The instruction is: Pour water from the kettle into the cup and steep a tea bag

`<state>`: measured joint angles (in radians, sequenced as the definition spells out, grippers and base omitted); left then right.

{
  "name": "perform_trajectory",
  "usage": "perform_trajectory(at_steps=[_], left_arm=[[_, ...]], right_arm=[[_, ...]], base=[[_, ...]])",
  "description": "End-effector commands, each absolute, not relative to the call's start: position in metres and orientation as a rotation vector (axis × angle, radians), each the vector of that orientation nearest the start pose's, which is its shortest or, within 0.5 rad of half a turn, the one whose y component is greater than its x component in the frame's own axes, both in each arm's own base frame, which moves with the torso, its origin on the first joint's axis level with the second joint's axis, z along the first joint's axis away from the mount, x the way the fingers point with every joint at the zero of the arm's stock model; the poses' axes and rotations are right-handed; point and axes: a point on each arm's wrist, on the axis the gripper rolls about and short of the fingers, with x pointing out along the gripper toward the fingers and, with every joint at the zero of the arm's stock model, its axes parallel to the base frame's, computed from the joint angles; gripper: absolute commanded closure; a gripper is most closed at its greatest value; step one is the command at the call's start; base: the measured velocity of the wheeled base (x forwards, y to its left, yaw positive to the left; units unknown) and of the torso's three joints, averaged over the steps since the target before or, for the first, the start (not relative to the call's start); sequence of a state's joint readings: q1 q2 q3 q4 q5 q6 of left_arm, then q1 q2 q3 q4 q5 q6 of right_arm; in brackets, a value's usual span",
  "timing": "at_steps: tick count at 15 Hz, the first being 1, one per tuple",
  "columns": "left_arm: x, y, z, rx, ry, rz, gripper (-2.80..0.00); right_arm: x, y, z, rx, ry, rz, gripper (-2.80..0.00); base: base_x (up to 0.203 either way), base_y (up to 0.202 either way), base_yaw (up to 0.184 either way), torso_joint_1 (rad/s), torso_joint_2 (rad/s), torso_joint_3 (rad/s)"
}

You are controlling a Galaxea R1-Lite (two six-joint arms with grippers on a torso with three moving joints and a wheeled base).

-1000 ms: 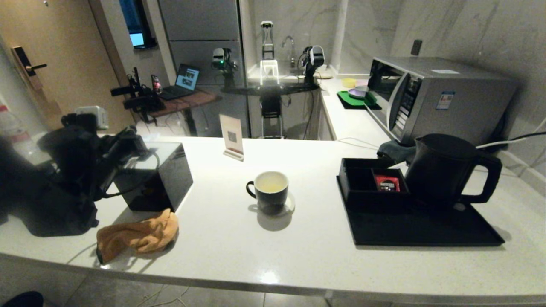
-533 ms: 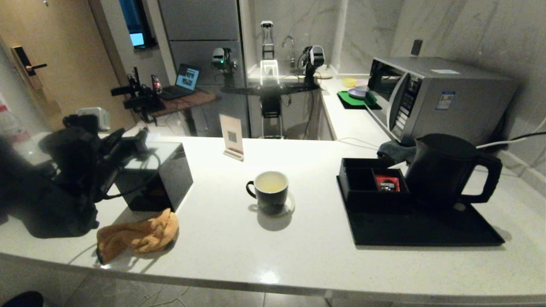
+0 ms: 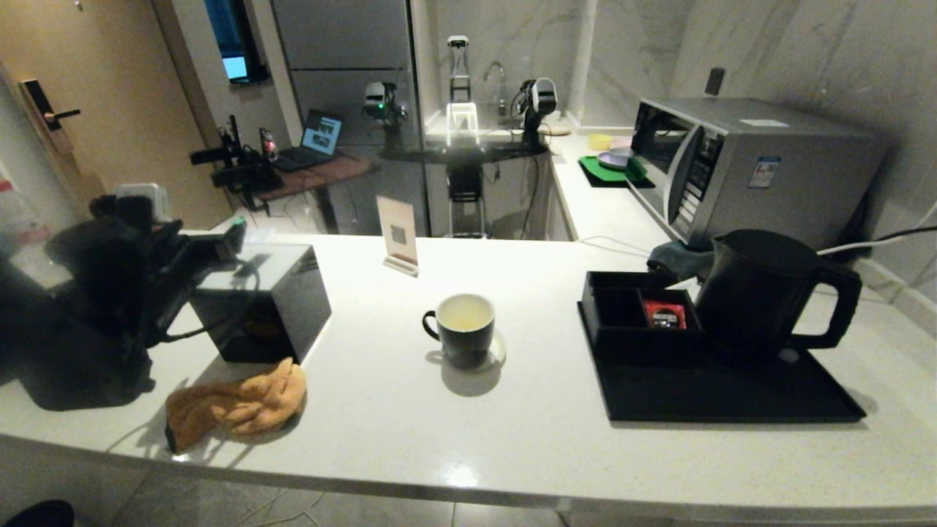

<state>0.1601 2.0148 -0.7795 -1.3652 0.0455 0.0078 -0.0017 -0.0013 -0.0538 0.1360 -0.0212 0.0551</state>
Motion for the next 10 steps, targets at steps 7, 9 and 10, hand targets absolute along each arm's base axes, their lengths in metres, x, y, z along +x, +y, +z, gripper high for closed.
perform_trajectory(at_steps=[7, 9, 10], left_arm=[[0.343, 0.090, 0.145, 0.175, -0.099, 0.300, -2.80], [0.341, 0.093, 0.147, 0.203, -0.090, 0.309, -2.80], [0.341, 0.093, 0.148, 0.204, -0.091, 0.309, -2.80]], right_arm=[[-0.028, 0.000, 0.076, 0.054, 0.081, -0.025, 0.00], [-0.028, 0.000, 0.076, 0.054, 0.081, -0.025, 0.00], [-0.027, 0.000, 0.076, 0.054, 0.082, -0.025, 0.00]], base=[[0.000, 0.000, 0.000, 0.000, 0.00, 0.000], [0.000, 0.000, 0.000, 0.000, 0.00, 0.000], [0.000, 0.000, 0.000, 0.000, 0.00, 0.000]])
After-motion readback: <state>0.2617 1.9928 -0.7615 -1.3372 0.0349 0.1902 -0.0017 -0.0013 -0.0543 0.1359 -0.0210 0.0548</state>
